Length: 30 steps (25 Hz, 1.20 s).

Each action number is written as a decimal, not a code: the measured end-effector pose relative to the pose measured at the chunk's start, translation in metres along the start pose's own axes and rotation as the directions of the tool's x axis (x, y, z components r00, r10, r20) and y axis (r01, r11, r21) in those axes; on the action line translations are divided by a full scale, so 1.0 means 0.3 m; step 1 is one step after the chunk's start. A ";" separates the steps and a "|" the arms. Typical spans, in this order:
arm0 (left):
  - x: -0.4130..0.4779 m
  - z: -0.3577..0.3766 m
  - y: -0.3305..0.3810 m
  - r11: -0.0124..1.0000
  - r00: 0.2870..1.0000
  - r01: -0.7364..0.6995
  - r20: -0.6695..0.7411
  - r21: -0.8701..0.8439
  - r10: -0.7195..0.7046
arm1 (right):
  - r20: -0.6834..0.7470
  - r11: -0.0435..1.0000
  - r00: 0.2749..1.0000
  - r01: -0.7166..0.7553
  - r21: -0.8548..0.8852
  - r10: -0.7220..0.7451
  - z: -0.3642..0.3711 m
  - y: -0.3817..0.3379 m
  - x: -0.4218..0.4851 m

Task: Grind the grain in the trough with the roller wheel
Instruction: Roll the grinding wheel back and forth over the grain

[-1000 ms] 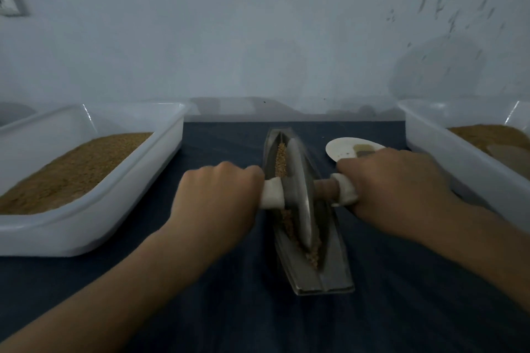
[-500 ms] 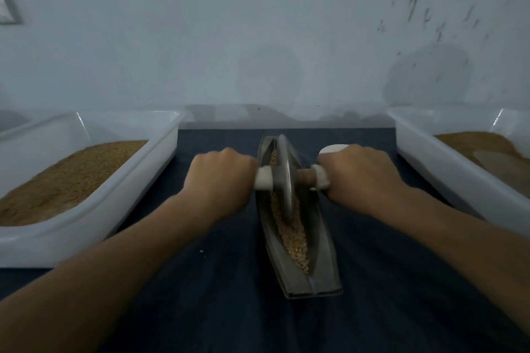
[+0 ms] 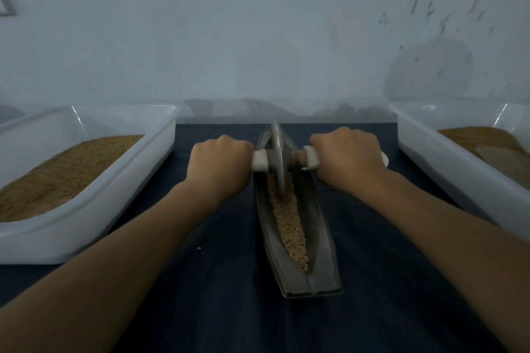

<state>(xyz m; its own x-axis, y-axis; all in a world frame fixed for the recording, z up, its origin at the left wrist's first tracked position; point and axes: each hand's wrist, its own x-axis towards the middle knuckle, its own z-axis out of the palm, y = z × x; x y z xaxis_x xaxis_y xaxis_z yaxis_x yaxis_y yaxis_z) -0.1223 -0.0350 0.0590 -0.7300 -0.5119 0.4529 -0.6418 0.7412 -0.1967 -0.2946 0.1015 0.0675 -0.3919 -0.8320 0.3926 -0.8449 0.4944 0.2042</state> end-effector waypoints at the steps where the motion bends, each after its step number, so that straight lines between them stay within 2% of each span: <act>1: -0.037 -0.012 -0.005 1.000 1.000 -0.020 -0.017 0.013 0.020 | -0.024 1.000 0.999 0.025 -0.016 -0.025 -0.007 0.009 -0.037; 4: -0.190 -0.050 -0.016 0.981 0.969 -0.191 -0.151 0.041 0.195 | -0.241 0.989 0.959 0.142 -0.047 -0.149 -0.013 0.032 -0.221; 6: -0.211 -0.074 -0.026 0.977 0.957 -0.212 -0.195 0.031 0.214 | -0.333 0.986 0.929 0.166 -0.017 -0.162 -0.014 0.055 -0.278; 9: -0.158 -0.033 -0.002 0.994 0.991 -0.092 -0.094 0.058 0.097 | -0.233 0.993 0.968 0.079 -0.083 -0.096 0.003 0.024 -0.181; 11: -0.062 0.006 0.003 1.000 0.999 0.009 -0.045 0.002 -0.009 | -0.121 0.999 0.992 0.030 -0.042 -0.035 0.021 -0.001 -0.064; 13: -0.005 0.007 0.003 0.998 0.998 0.041 0.046 -0.042 -0.039 | -0.034 1.000 0.999 0.011 -0.010 -0.012 0.029 0.000 0.013; 16: -0.062 -0.023 0.000 1.000 0.999 -0.002 0.040 -0.025 0.003 | -0.069 0.998 0.997 0.041 0.047 -0.038 0.012 0.019 -0.055; 19: -0.190 -0.056 -0.007 0.996 0.994 -0.082 -0.063 0.032 0.084 | -0.167 0.997 0.984 0.067 0.048 -0.058 -0.025 0.024 -0.207; 21: -0.235 -0.084 -0.007 0.992 0.989 -0.090 -0.106 0.088 0.099 | -0.137 0.997 0.989 0.058 0.055 -0.050 -0.040 0.033 -0.251; 26: -0.130 -0.035 0.018 0.999 0.997 0.041 -0.060 -0.004 -0.041 | -0.085 0.998 0.996 0.012 0.067 -0.007 -0.009 -0.002 -0.140; 30: -0.045 -0.058 0.022 1.000 0.999 -0.005 0.049 0.020 0.004 | 0.001 0.993 0.999 -0.054 0.104 0.054 -0.004 -0.016 -0.094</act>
<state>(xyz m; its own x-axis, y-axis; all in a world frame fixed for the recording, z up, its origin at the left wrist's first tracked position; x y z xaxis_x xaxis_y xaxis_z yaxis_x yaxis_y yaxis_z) -0.1127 -0.0156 0.0668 -0.7433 -0.5296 0.4087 -0.6426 0.7351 -0.2162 -0.2789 0.1230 0.0564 -0.4374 -0.8041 0.4026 -0.8558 0.5097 0.0881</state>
